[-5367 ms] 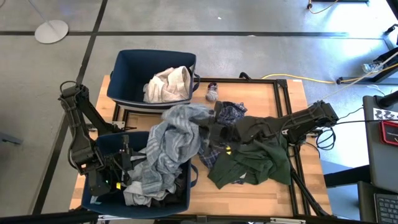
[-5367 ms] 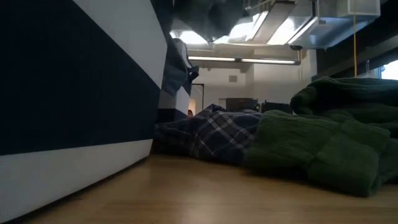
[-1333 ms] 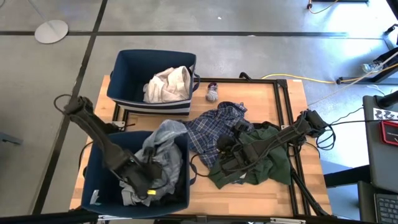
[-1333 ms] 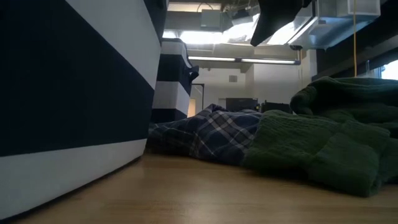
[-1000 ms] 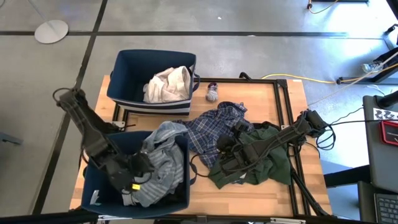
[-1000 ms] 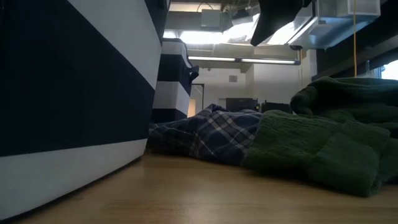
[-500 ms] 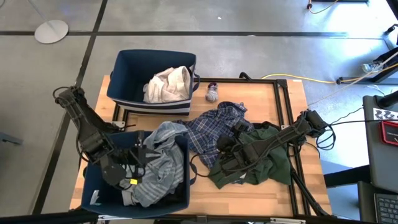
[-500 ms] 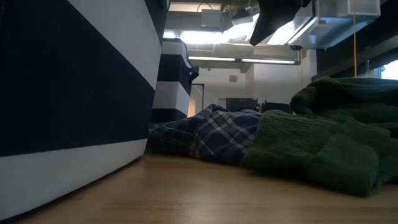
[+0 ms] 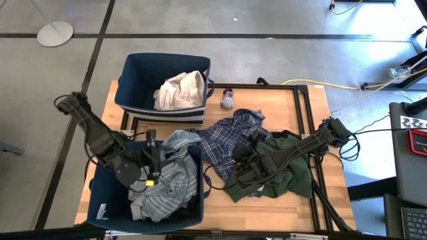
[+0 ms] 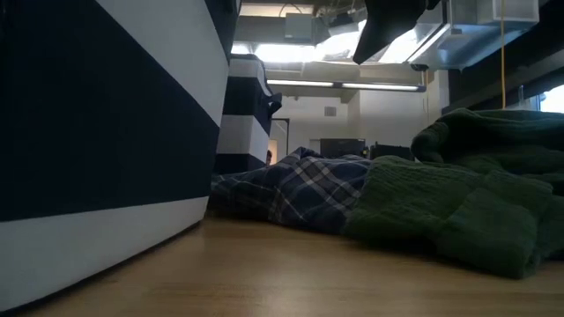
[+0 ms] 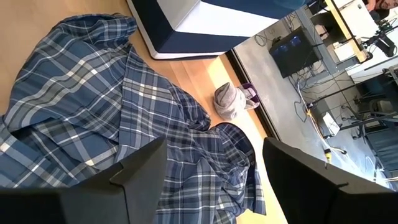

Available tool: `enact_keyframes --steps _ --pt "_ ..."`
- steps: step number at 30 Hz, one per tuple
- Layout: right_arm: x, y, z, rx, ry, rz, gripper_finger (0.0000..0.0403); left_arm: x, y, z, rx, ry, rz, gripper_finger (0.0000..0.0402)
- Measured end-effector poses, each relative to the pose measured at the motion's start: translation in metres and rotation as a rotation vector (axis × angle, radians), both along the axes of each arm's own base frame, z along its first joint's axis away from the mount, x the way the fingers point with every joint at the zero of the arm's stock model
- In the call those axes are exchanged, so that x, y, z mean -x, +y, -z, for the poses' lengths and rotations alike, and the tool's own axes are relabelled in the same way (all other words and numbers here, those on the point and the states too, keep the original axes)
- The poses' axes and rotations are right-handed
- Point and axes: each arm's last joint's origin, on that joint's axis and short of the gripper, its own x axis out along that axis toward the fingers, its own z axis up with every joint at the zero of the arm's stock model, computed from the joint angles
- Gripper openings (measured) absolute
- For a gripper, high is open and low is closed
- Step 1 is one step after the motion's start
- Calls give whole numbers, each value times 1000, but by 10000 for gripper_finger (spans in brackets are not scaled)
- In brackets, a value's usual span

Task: Sort clothes
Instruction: Put the light blue long sleeve into the bottom blue laundry organizer

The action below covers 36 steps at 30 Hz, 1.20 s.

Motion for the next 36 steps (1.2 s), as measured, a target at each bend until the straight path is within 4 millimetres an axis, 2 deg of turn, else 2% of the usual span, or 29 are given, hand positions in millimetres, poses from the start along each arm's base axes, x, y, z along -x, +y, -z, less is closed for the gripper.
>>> enact_keyframes --steps 6,11,14,20,32,36 --pt "0 0 0 1 -1 0 264 7 15 -9 34 -28 -39 220" --pt "-1 0 0 -1 -8 0 264 12 34 -7 83 1 -161 242" --pt "-1 0 0 6 -10 0 264 13 40 -3 157 24 -238 244" --pt "-2 0 -1 26 -11 -10 264 5 32 -3 258 74 -123 238" --pt "-3 1 -1 23 -18 -19 264 -15 34 9 164 135 -142 237" --pt "-3 1 -1 27 -11 -24 264 -16 30 10 127 146 -106 228"
